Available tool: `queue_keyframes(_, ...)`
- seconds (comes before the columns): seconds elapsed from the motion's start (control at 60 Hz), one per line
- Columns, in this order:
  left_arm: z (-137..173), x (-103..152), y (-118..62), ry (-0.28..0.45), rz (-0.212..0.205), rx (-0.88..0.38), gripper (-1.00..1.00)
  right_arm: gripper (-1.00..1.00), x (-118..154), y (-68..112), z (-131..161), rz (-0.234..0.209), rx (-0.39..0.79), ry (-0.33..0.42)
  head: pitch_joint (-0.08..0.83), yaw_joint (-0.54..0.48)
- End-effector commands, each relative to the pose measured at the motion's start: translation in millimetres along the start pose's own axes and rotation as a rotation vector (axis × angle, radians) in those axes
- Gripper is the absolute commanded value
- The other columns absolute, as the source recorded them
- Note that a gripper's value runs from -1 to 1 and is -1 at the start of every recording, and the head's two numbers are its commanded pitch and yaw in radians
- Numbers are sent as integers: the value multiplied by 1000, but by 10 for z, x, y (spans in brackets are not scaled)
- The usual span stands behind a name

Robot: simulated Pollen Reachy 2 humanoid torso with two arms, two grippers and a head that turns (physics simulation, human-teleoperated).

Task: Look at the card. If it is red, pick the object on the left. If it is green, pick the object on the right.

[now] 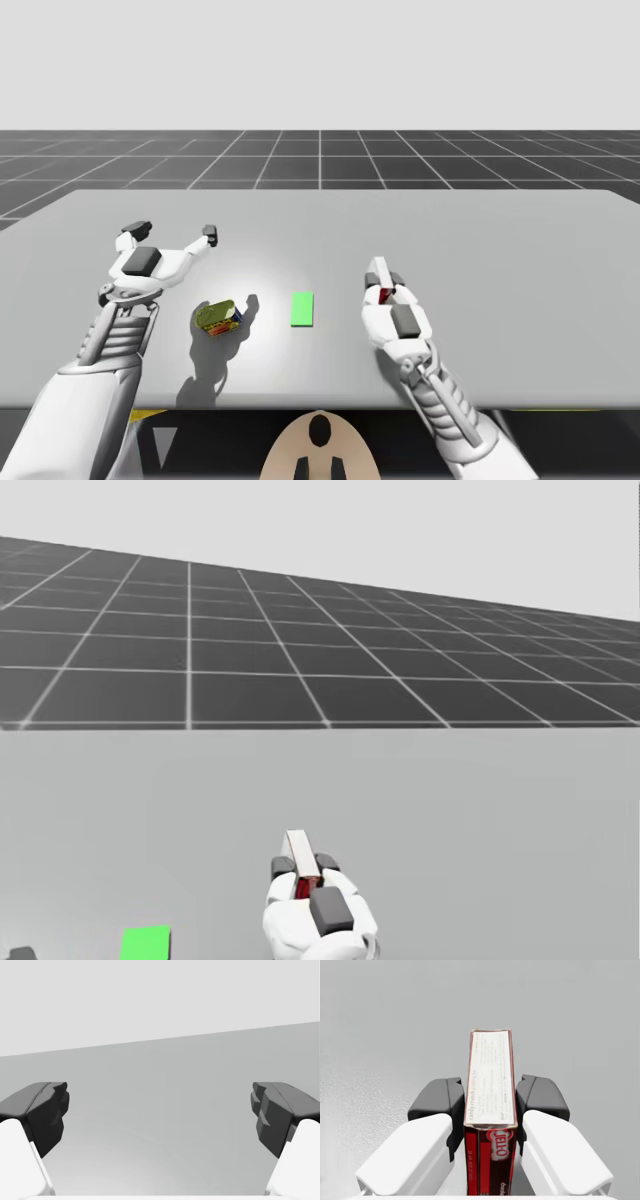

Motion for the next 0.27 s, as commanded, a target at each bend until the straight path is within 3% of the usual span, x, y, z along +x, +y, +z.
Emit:
queue_keyframes(0.017,-3,-5,-3,4,-1,1,-1000,1000,627,117,169,-77,71,-140,276,-278)
queue_keyframes(0.133,-1,-3,1,7,4,4,-1000,1000,958,49,285,-88,108,-229,271,-280)
queue_keyframes(0.267,-3,-1,4,8,6,6,-1000,1000,1319,-63,396,-45,116,-364,267,-282)
